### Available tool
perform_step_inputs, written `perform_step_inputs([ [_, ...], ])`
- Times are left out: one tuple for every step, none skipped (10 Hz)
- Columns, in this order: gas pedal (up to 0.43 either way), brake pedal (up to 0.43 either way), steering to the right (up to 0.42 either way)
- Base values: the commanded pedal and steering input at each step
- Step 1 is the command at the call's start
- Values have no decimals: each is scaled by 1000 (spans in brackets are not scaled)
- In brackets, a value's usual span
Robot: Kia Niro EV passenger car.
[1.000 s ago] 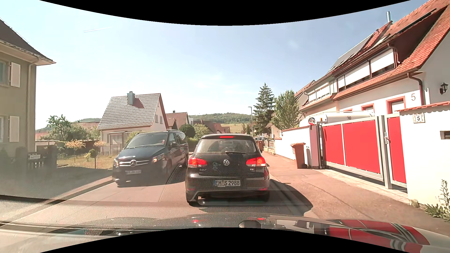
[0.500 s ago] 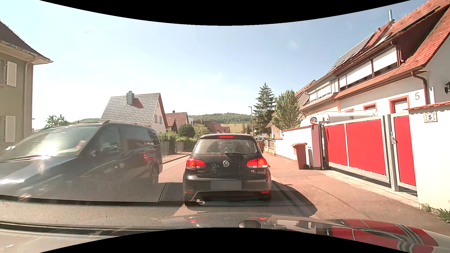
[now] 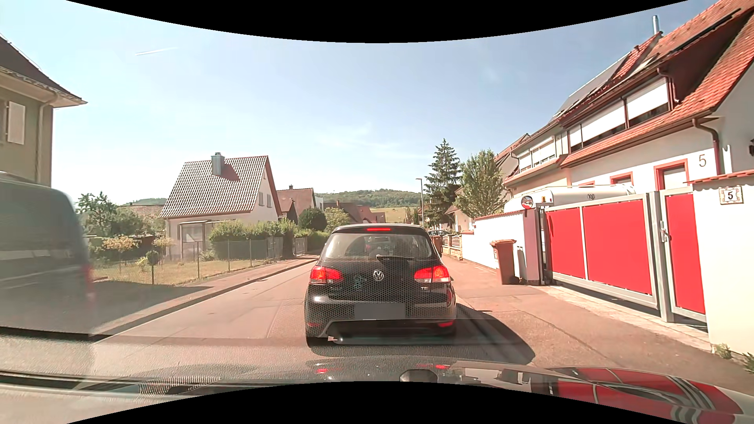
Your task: Follow the waypoints while adhering to traffic rules and regulations
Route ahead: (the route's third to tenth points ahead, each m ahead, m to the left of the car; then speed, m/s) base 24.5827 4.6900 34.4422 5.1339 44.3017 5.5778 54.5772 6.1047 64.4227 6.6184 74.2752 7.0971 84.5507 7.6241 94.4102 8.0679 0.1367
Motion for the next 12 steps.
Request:
perform_step_inputs([
  [0,189,0],
  [0,195,1],
  [0,195,0],
  [0,189,0],
  [0,195,0],
  [0,201,-1],
  [0,201,0],
  [0,201,-1],
  [0,207,-1],
  [0,207,0],
  [0,207,0],
  [0,207,-1],
])
